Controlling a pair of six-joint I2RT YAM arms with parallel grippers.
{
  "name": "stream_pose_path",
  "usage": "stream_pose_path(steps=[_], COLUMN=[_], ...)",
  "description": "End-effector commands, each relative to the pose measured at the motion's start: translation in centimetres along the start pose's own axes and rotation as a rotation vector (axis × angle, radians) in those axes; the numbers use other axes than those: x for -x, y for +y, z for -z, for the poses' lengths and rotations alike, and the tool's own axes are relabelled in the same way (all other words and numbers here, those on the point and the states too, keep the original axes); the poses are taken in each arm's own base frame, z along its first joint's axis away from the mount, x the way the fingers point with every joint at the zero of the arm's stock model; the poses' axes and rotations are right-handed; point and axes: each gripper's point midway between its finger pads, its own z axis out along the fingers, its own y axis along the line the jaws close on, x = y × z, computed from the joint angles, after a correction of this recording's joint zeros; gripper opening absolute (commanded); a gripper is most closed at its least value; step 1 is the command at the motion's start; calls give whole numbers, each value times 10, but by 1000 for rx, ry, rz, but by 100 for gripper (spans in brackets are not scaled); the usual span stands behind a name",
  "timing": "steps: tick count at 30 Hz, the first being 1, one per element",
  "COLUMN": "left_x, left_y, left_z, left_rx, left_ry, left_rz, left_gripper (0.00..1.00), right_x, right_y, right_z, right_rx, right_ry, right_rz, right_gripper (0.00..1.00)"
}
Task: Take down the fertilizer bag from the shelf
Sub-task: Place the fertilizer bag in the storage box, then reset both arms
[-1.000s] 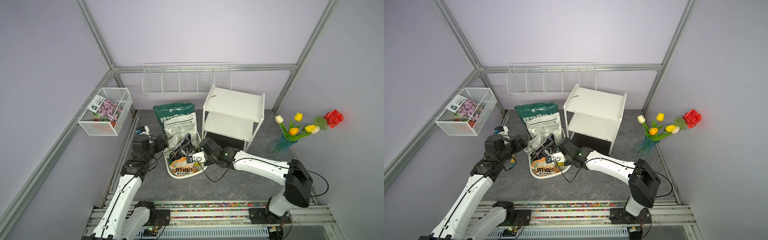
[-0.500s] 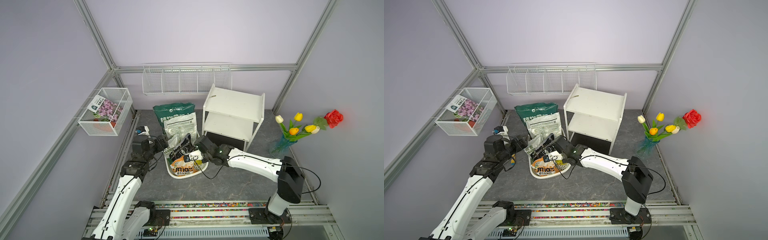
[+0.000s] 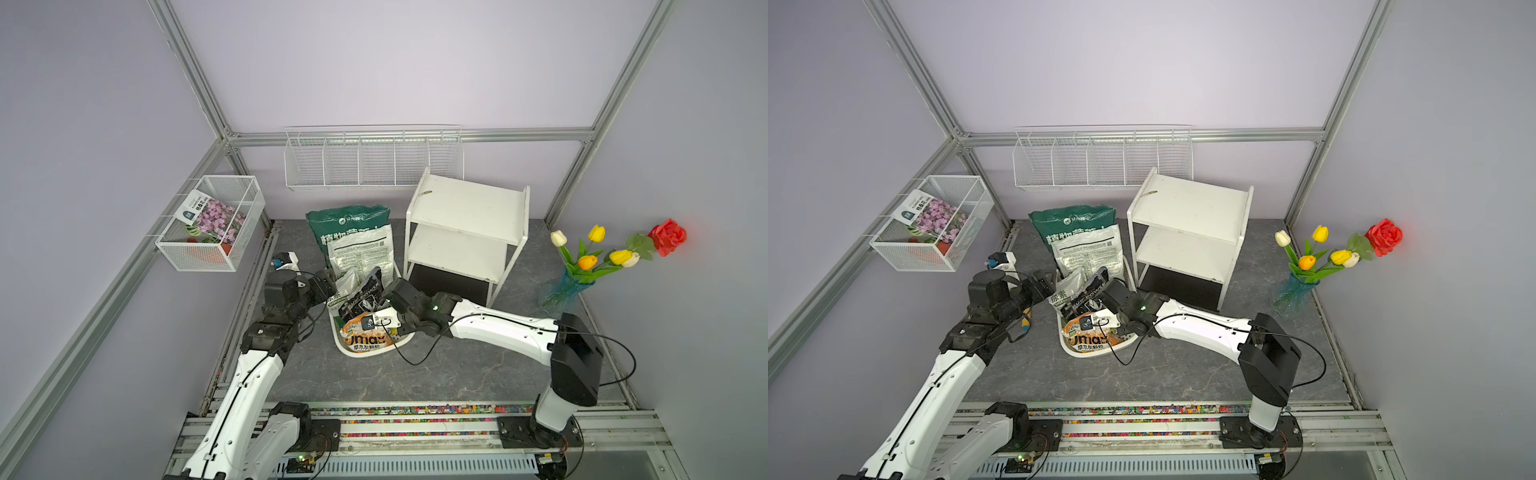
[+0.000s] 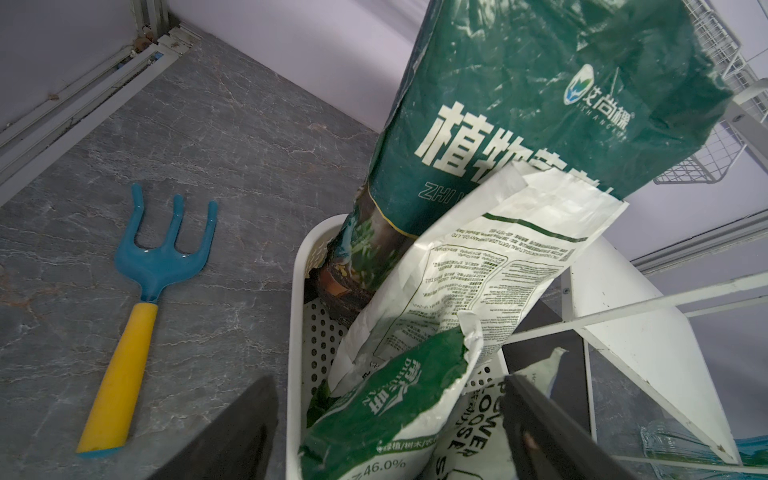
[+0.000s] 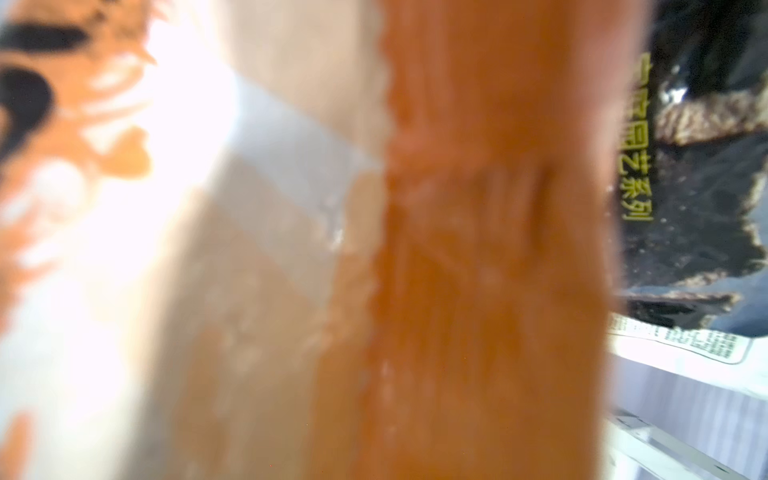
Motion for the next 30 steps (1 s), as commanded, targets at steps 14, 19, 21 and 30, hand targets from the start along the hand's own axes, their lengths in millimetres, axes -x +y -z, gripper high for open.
stream_pose_path(steps=[14,19,21,30], left_x=[0,5,11,55], left_y=[7,7,7,51], left_z=[5,5,5,11], left_rx=[25,32,39,116], left_ry=[-14,-28,-44,-155], left_rz=[-17,-28,-39,79], left_gripper=[88,88,89,90], right_x=[14,-2,-13,-109], right_y=[-46,-74,-80,-68], right_z=[57,100,117,200], right_rx=[-6,-165,-212,-436], right_ry=[-339,-397,-397,-225], right_rz=[-432,-502,-548,-1007], right_gripper=[43,51,53,11])
